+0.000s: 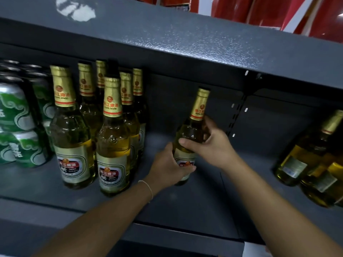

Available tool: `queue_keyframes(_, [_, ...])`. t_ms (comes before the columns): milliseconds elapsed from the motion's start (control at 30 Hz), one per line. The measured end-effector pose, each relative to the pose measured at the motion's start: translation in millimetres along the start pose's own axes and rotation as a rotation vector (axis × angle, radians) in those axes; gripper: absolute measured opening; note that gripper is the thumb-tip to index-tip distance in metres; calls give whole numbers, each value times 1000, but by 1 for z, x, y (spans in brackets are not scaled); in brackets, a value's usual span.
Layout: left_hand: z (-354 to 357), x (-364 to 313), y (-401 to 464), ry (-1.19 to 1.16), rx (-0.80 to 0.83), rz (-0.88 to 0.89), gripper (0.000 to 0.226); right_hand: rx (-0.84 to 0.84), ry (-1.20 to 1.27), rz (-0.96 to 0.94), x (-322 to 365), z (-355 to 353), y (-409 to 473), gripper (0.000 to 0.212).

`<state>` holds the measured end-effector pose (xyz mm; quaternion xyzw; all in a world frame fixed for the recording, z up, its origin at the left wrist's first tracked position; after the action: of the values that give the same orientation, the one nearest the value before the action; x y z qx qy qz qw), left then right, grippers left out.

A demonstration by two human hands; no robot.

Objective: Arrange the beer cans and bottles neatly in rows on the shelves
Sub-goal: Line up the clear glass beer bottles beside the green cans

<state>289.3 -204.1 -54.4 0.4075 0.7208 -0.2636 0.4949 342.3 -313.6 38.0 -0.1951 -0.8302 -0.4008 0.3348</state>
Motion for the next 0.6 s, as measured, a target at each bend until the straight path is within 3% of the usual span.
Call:
queue_keyframes(200, [-16, 6, 14, -49, -88, -57, 63, -22, -72, 19, -4, 19, 21, 51])
queue_keyframes(333, [-18, 19, 21, -84, -118, -101, 60, -42, -72, 36, -13, 34, 36, 59])
queue_keyframes(467, [-22, 36, 25, 20, -135, -209, 79, -71, -117, 30, -17, 42, 49, 60])
queue_keyframes(600, [-23, 42, 22, 69, -123, -222, 50, -64, -161, 37, -14, 47, 59, 62])
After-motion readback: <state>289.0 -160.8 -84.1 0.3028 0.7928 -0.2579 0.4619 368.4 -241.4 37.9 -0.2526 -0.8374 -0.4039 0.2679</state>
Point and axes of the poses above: each hand's wrist, its own y-axis towards the middle knuckle, its own z-axis out of the palm, x = y × z, the point moved 9 cm from there along y, towards the middle knuckle, and after that the axes turned 14 degrees about -z, right-handed, at the moved point
